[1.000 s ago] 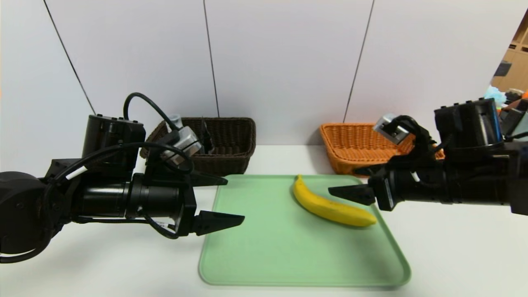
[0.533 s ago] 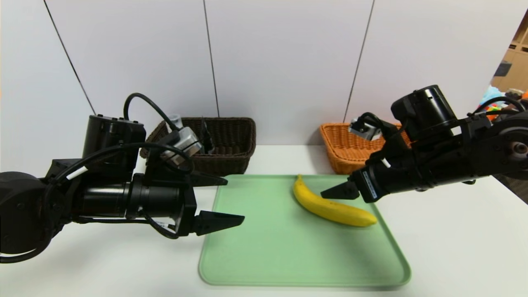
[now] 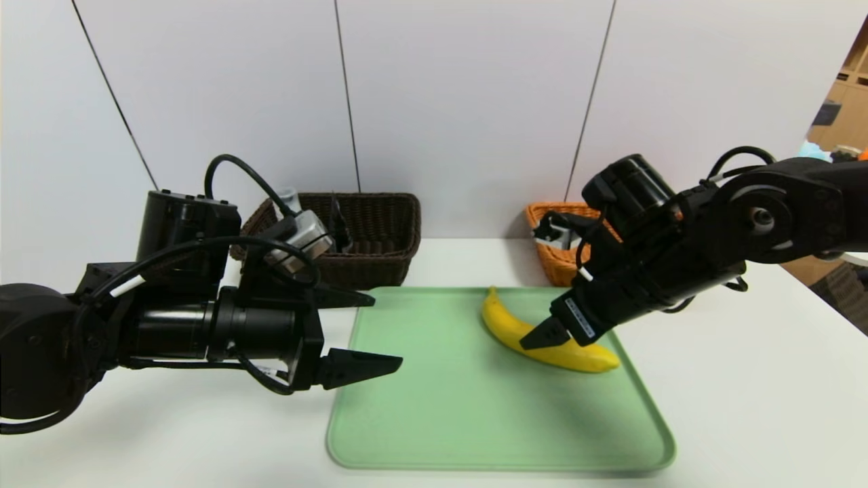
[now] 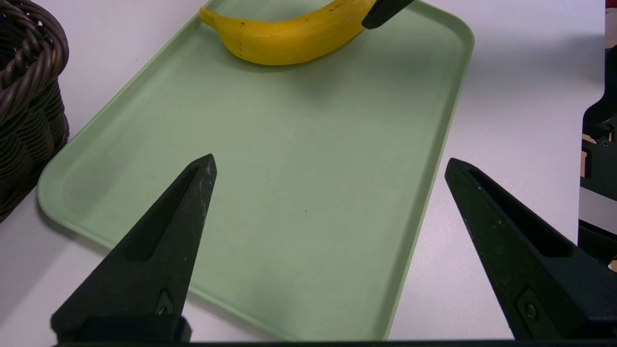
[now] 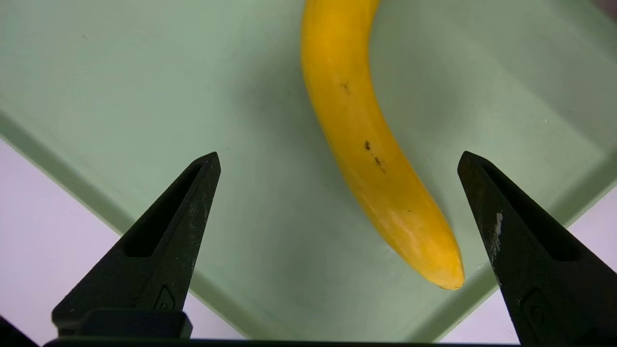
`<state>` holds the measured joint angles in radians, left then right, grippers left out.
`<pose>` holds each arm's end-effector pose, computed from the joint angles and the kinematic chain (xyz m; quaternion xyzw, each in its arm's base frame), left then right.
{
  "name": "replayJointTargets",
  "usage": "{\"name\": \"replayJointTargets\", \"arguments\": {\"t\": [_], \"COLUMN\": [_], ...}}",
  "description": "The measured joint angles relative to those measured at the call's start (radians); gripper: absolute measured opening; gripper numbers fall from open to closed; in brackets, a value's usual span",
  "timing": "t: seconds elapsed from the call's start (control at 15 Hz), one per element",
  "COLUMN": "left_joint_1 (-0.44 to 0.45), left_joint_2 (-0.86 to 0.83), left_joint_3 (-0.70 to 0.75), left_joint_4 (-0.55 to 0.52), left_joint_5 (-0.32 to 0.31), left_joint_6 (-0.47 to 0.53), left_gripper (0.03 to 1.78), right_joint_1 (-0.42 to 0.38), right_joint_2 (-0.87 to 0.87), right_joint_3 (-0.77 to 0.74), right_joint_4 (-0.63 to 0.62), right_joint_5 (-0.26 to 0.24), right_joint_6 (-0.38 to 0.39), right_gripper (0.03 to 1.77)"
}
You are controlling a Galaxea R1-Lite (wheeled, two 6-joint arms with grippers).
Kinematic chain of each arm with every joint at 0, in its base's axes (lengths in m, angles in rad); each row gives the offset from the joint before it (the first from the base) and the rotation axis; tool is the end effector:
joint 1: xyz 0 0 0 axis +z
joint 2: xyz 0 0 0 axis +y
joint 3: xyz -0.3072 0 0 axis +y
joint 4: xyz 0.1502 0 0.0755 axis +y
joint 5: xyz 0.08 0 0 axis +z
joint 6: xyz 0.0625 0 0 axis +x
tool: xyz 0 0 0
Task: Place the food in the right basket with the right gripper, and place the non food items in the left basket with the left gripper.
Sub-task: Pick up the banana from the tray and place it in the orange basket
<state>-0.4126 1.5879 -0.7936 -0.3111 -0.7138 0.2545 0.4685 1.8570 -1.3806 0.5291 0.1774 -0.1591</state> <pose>0.2374 -0.1486 0.1938 0.0686 0.1688 -0.5442 0.8189 0.2900 0.1591 0.1734 -0.1357 0.4531 0.3151 0.8228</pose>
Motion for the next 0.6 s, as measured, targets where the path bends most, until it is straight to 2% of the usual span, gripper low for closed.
{"name": "replayJointTargets", "arguments": {"t": [0.2, 0.33, 0.6], "left_joint_1": [0.000, -0.001, -0.003], "left_joint_2": [0.000, 0.000, 0.004], "left_joint_3": [0.000, 0.000, -0.001], "left_joint_4": [0.000, 0.000, 0.000], "left_joint_5": [-0.001, -0.002, -0.002], "left_joint_6": [0.002, 0.001, 0.003], "left_gripper": [1.69, 1.69, 1.69], "right_joint_1": [0.004, 0.004, 0.006], "right_joint_2": [0.040, 0.060, 0.093], "right_joint_3": [-0.013, -0.020, -0.037], "right_joint_4": [0.016, 0.021, 0.021], "right_joint_5": [-0.019, -0.049, -0.056], "right_joint_6": [-0.076, -0.115, -0.154], "right_gripper": [1.70, 1.70, 1.70]}}
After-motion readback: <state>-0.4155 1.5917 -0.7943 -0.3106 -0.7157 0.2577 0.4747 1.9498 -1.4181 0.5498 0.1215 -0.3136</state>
